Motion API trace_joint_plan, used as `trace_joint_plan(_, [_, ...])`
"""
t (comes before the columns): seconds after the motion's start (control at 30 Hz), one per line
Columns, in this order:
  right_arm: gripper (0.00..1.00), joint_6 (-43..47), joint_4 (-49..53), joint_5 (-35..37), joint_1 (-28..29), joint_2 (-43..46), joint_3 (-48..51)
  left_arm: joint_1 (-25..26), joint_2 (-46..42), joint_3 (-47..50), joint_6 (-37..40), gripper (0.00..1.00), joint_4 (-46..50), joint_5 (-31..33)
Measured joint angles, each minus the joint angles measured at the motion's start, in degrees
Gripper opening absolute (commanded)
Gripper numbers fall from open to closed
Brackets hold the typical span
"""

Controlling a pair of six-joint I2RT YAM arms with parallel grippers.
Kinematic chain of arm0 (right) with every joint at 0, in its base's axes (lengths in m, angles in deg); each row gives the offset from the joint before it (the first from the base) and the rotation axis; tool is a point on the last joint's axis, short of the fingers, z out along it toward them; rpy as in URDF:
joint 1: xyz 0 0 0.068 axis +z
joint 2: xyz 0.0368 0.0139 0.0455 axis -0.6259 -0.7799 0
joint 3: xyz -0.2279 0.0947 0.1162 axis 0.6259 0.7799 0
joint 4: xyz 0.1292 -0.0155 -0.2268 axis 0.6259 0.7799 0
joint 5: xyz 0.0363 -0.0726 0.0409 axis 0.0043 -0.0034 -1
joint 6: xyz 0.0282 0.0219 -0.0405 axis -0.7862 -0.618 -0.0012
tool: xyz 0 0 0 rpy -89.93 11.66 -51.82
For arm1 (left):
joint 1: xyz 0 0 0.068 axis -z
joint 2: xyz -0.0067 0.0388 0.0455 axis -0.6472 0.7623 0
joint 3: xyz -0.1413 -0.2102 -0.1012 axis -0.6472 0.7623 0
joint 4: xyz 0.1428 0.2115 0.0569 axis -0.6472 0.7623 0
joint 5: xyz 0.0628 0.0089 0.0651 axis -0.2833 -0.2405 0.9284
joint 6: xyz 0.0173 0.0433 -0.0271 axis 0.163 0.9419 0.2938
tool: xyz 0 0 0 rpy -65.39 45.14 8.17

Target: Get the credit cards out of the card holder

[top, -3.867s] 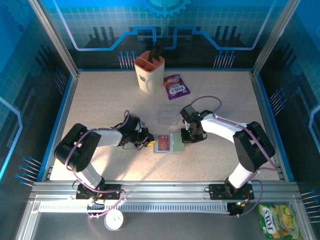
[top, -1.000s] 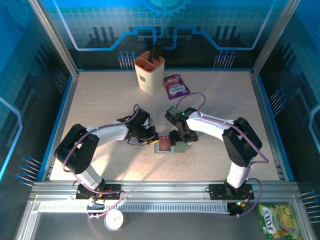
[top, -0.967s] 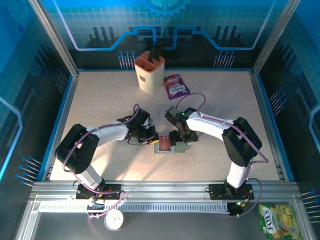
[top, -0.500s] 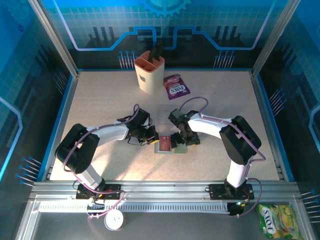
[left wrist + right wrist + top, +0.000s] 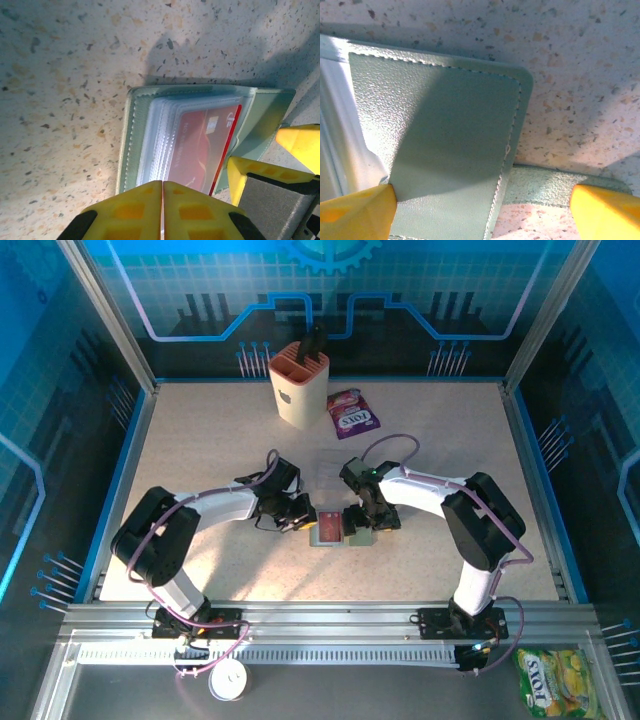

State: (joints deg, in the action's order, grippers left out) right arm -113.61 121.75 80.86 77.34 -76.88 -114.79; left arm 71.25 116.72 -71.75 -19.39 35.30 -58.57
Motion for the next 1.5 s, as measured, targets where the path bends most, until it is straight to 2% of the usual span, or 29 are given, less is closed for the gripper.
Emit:
trace_joint_plan(0.53, [0.89, -0.57, 1.14, 0.28, 2.99, -2.21, -3.39, -2.19, -4.9, 0.42, 1.27, 0.11, 1.81, 0.59])
trace_joint_plan(1.07, [0.89, -1.84, 1.9, 0.13, 3.76, -2.32, -4.02, -2.69, -4.9, 0.63, 2.91, 0.11, 1.9, -0.02])
trace_joint_plan(1.33, [0.88, -1.97, 2.93, 0.13, 3.78, 0.85, -4.02, -2.47, -4.76, 0.72, 2.64, 0.1, 0.02, -1.18])
trace_joint_plan(1.5, [0.83, -1.92, 3.48, 0.11, 3.78, 2.69, -4.09, -1.92, -3.52, 0.72, 2.58, 0.1, -0.66, -1.57])
